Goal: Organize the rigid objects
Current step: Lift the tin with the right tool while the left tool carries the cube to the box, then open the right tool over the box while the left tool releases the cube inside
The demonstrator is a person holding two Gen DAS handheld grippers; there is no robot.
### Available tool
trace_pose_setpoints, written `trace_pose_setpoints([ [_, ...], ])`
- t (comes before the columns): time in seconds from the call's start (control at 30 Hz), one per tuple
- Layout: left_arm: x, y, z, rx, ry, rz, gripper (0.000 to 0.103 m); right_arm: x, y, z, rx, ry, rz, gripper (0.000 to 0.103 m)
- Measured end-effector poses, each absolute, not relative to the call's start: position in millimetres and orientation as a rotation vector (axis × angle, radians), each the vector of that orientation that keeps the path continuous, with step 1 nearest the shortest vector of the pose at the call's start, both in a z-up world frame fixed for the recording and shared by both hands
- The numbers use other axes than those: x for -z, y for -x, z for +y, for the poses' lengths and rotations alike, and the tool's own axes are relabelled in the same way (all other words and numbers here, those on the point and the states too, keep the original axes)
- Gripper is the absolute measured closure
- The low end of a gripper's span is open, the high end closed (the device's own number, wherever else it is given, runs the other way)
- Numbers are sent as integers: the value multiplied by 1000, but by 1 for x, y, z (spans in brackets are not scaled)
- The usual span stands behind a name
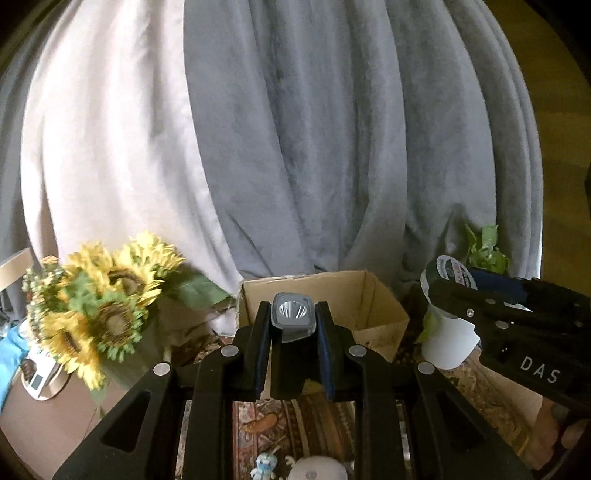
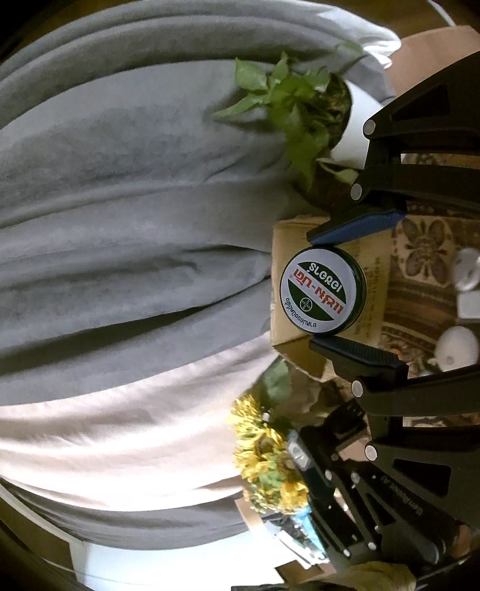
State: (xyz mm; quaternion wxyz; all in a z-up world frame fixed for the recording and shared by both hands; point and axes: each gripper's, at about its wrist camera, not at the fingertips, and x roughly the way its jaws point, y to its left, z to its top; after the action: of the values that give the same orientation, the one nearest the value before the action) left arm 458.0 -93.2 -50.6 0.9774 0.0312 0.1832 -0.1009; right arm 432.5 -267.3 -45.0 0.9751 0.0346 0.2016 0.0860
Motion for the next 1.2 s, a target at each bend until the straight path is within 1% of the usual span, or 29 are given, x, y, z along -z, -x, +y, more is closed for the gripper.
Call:
trace_pose_setpoints([
  [0.27,52,-500,-92,221,-45,383,79,45,-473,-267,-172,-72,414,51],
  [0.7,53,-567,-97,258,-54,466,79,48,-543,-268,-187,-57,472,51],
  [0.83,57,-590,-101,267,-62,509,79,53,-565,-269,-189,-48,505,51],
  [1.1,78,-637,-107,283,-48,664,79,72,-604,-266,-194,-33,615,51],
  [1.13,81,-639,-106,283,-45,675,78,76,-608,-266,-196,-35,631,51],
  [1.17,83,-641,-107,272,-48,687,72,79,-612,-267,-196,-40,643,51],
  [1.2,84,-642,-106,263,-50,691,60,81,-614,-268,-195,-46,653,51],
])
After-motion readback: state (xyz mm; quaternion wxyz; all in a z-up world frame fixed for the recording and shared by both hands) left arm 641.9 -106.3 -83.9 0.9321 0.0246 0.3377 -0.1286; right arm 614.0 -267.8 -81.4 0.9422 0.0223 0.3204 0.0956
